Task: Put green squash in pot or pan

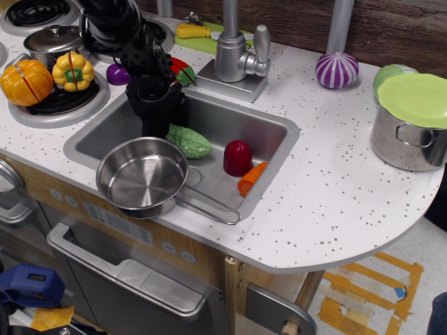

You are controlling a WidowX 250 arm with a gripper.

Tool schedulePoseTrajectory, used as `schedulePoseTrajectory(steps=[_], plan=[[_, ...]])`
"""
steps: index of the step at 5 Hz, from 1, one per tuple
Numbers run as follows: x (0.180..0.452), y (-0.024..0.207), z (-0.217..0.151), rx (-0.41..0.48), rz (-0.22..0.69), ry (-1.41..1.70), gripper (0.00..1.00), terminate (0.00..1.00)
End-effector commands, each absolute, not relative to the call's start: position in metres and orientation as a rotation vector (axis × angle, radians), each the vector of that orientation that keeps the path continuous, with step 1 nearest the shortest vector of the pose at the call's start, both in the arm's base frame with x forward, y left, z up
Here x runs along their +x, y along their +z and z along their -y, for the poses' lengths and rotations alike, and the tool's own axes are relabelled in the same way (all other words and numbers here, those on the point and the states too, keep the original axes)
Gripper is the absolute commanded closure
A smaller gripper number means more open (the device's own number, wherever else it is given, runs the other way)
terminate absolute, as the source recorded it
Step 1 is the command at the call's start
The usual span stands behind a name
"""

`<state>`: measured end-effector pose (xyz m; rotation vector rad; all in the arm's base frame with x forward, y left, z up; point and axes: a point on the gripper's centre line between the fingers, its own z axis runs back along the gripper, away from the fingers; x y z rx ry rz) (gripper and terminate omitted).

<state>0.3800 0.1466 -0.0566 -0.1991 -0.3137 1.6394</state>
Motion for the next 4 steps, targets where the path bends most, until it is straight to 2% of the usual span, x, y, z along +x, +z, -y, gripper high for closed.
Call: schedulePoseTrajectory(steps=[1,2,3,4], plan=[[0.389,-0.054,-0.151,-0.273,0.352,1.634,0.0,0.0],[0.389,-0.043,-0.151,-0.213,0.376,1.62,1.0,0.0],[0.387,-0.01,-0.155,-0.126,0.359,1.619,0.0,0.0],[0.387,0.012,-0.16,-0.081,0.343,1.608,1.0,0.0]])
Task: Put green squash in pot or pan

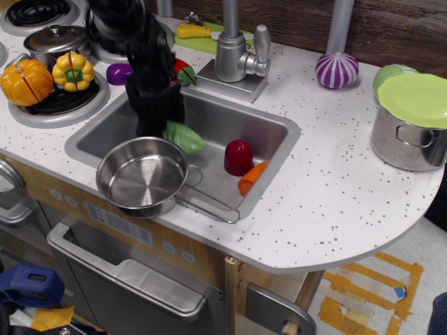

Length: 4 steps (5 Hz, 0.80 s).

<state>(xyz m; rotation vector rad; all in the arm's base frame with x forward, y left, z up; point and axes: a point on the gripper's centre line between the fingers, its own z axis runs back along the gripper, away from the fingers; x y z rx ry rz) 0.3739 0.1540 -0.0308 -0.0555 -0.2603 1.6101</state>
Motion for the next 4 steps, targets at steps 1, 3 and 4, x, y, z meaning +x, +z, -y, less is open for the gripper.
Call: schedulePoseTrajectory(steps=[1,3,4], plan=[[0.376,0.04,-0.164,0.004,0.319,1.612,1.0,0.0],[0.337,0.08,-0.152,0.12,0.313,1.681,1.0,0.0],[0.321,0.088,-0.142,0.136,0.322,1.728,1.0,0.0]])
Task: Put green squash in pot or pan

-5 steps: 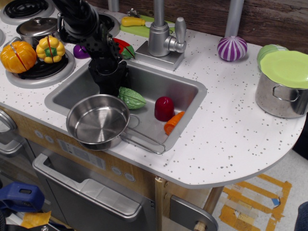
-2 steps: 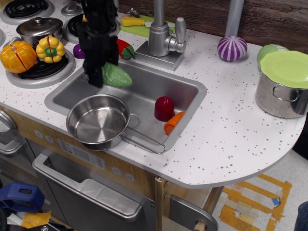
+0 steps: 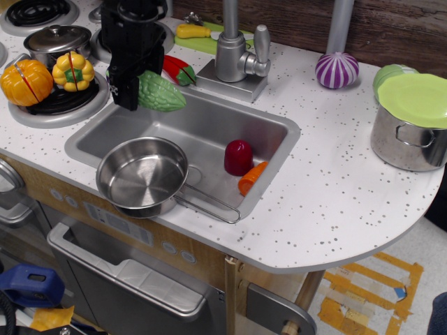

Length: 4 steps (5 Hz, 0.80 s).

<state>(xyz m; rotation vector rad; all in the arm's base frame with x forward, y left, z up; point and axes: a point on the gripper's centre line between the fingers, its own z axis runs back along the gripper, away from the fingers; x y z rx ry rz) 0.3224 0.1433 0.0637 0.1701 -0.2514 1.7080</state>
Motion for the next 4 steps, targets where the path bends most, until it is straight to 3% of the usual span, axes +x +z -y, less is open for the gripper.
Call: schedulePoseTrajectory(steps=[1,4], plan=[[0.308,0.087,-0.129,0.14,0.325,1.774,1.0,0.0],[0.267,0.078,-0.116,0.125,0.275,1.93,1.0,0.0]])
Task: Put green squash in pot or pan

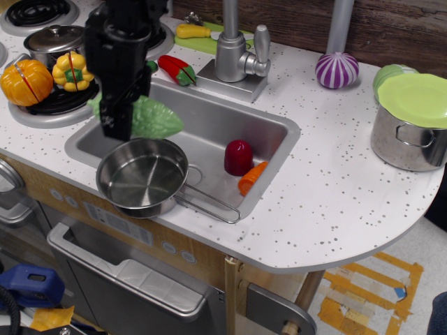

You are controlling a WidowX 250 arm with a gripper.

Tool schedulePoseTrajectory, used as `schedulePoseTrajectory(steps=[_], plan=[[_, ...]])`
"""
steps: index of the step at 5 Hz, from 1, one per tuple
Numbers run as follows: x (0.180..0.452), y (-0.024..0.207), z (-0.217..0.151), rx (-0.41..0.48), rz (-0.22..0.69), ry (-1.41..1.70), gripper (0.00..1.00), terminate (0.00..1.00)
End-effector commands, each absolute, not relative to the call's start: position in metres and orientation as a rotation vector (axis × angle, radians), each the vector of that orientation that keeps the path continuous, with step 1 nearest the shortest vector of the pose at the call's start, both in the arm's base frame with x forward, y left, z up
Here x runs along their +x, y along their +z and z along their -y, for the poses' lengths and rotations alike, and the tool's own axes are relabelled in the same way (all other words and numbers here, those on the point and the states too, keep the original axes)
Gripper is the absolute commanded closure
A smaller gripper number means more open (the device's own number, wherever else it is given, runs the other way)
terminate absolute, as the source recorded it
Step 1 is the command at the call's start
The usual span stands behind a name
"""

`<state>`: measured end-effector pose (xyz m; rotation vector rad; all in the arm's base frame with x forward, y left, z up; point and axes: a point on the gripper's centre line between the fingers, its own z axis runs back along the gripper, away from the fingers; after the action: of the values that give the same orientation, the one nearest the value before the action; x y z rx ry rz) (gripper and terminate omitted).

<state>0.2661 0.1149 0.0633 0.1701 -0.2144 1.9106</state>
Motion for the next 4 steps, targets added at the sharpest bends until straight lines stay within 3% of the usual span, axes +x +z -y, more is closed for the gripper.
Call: schedulePoseTrajectory(steps=[1,2,4], plan=[[0.264,0.062,-0.101,0.098,0.245,1.992,1.0,0.0],[0.259,0.048,-0.099,0.047,0.232,1.987,0.0,0.0],[0.259,0.048,-0.099,0.047,0.232,1.987,0.0,0.0]])
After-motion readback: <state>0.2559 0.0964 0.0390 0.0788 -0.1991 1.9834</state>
